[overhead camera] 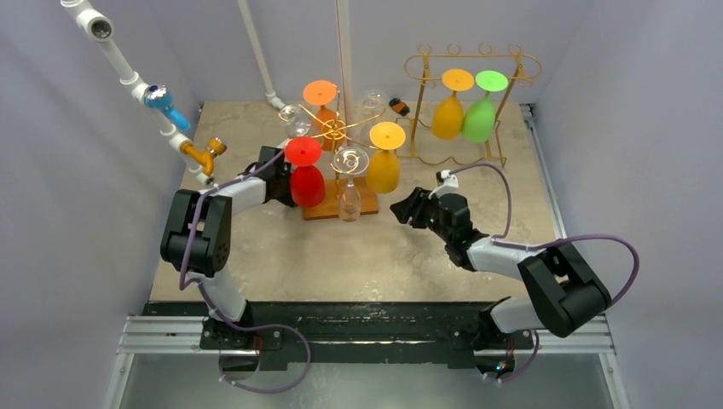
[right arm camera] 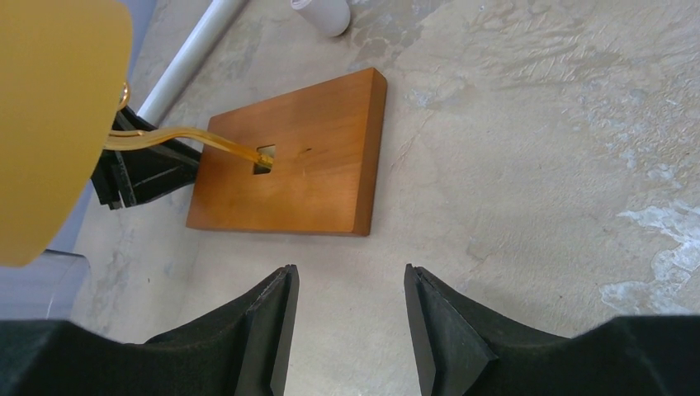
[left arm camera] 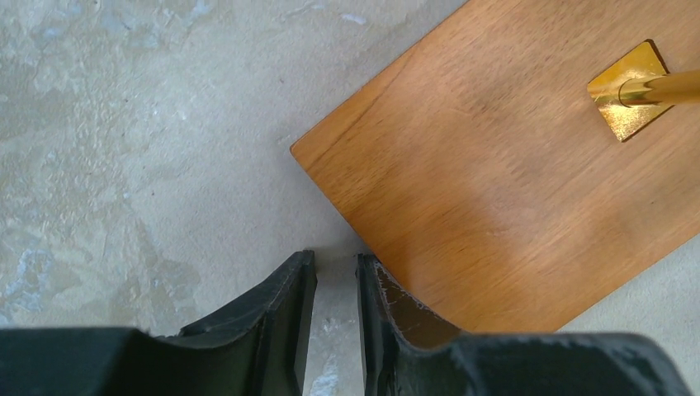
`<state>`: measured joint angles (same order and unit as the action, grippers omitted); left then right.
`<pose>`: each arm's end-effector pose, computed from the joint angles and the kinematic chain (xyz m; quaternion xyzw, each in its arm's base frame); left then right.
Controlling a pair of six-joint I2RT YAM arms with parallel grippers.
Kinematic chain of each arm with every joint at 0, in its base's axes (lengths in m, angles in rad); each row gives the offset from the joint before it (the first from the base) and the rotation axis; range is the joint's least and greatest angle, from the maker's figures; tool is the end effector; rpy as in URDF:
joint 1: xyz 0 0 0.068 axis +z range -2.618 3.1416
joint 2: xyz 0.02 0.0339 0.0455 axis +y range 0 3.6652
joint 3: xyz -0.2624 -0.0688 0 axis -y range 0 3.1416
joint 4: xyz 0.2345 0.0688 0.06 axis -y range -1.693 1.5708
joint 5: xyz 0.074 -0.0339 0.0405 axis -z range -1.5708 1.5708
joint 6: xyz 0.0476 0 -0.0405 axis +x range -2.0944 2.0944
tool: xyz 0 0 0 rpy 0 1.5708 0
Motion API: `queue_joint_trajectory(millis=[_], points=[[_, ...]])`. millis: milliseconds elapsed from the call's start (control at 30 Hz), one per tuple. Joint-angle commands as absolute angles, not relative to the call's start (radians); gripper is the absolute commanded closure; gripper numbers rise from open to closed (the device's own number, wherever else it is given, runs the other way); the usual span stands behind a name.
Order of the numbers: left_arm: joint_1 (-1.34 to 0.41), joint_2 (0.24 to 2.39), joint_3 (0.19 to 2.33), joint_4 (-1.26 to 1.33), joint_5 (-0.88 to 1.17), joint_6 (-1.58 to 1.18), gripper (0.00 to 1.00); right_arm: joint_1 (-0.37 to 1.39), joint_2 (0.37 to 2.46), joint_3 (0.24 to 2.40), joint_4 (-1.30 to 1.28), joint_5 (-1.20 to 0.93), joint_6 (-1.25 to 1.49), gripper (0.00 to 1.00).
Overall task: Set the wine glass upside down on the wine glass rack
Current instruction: Move the wine rack to the center of the board.
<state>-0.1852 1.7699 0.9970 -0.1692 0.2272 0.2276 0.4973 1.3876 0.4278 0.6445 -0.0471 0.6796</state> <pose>0.3445 -0.0754 0.1526 0.2279 0.9176 -0.1013 0.3094 0.2375 0.1315 0.1762 0.0599 0.8070 0.3418 0.4778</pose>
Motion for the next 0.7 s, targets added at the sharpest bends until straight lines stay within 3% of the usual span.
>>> queue_joint_trajectory(millis=[0, 667], points=[[-0.26, 1.81, 1.011, -0.131, 0.318, 0.222, 0.71, 0.498, 1.391, 0.424, 0.7, -0.042, 0.687, 0.42], [-0.389, 1.837, 1.013, -0.103, 0.3, 0.218, 0.72, 0.449, 1.344, 0.37, 0.697, -0.037, 0.684, 0.41]])
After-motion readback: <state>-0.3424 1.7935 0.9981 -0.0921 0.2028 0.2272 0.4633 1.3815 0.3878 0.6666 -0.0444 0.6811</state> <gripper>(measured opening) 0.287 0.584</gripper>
